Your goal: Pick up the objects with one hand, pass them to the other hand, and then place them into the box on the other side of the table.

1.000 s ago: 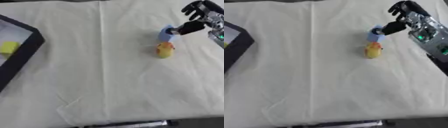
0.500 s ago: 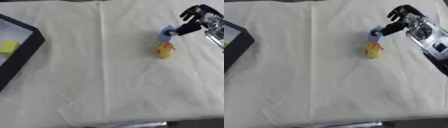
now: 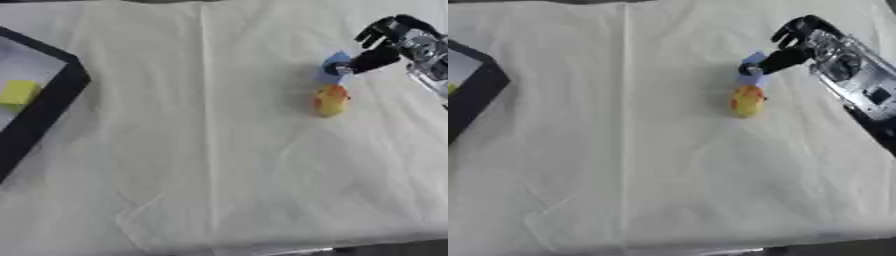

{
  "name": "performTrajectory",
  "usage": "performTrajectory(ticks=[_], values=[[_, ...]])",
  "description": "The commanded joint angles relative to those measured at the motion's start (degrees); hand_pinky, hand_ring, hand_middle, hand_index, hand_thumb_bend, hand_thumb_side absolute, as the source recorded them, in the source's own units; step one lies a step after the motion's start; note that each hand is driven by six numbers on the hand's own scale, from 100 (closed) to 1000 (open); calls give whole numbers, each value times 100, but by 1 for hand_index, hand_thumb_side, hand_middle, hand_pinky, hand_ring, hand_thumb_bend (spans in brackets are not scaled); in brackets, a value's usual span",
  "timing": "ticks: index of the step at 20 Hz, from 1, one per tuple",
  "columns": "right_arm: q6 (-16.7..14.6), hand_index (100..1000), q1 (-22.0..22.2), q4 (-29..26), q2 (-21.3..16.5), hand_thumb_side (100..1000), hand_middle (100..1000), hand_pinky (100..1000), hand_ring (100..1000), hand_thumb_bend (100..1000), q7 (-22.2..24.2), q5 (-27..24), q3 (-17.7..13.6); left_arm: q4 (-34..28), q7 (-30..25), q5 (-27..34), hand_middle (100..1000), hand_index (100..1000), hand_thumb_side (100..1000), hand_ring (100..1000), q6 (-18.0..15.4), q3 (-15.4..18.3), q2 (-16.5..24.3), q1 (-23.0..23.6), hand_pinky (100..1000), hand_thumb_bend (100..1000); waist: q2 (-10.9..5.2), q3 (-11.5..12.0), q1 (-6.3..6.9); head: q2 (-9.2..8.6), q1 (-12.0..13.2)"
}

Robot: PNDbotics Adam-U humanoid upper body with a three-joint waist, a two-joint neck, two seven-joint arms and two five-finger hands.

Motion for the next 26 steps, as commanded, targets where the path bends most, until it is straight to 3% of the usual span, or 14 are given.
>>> performTrajectory(ticks=[1, 13, 26], values=[[20, 779, -85, 39, -108, 290, 713, 720, 740, 688, 42, 81, -15, -56, -17, -36, 613, 731, 491, 708, -11, 39, 90, -109, 803, 235, -6, 10, -78, -12, -21], [23, 789, 97, 90, -106, 296, 716, 741, 757, 685, 197, 347, 13, -74, -57, -75, 614, 731, 489, 709, -25, 7, 82, -123, 803, 237, 34, 80, -78, -12, -35], [70, 770, 124, 210, -91, 308, 698, 749, 756, 649, 260, 295, 15, -72, -97, -114, 616, 732, 491, 710, -36, -27, 66, -133, 803, 233, 94, 122, -85, -12, -38]])
